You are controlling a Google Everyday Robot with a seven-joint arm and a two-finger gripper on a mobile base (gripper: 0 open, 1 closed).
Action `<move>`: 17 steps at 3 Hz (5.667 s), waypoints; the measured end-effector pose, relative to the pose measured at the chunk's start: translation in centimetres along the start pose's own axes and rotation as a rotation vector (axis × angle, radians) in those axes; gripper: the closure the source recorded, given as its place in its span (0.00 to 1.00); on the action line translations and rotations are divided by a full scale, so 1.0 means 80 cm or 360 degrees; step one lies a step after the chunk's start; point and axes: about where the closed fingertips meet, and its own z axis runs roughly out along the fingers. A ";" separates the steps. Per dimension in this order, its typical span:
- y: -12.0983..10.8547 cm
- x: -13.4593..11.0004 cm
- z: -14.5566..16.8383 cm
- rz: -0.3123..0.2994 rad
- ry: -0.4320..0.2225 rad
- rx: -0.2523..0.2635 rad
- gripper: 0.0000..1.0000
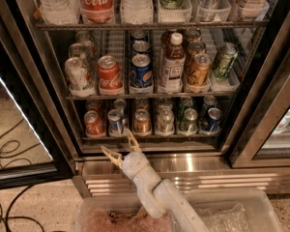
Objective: Pick redbull can from bottom shelf of fridge
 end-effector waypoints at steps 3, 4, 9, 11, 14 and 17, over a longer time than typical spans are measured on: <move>-0.041 0.002 0.076 -0.0065 -0.0042 0.0011 0.27; -0.044 0.010 0.078 -0.0056 -0.0030 0.0034 0.26; -0.047 0.010 0.078 -0.0020 -0.0068 0.0091 1.00; -0.055 -0.029 0.070 -0.0084 -0.0136 0.0089 1.00; -0.016 -0.053 0.008 -0.0092 0.0150 -0.0229 1.00; 0.006 -0.100 -0.076 -0.0032 0.0118 -0.0314 1.00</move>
Offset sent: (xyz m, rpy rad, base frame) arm 0.0301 -0.0044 0.0072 -0.0047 -0.0410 -0.0350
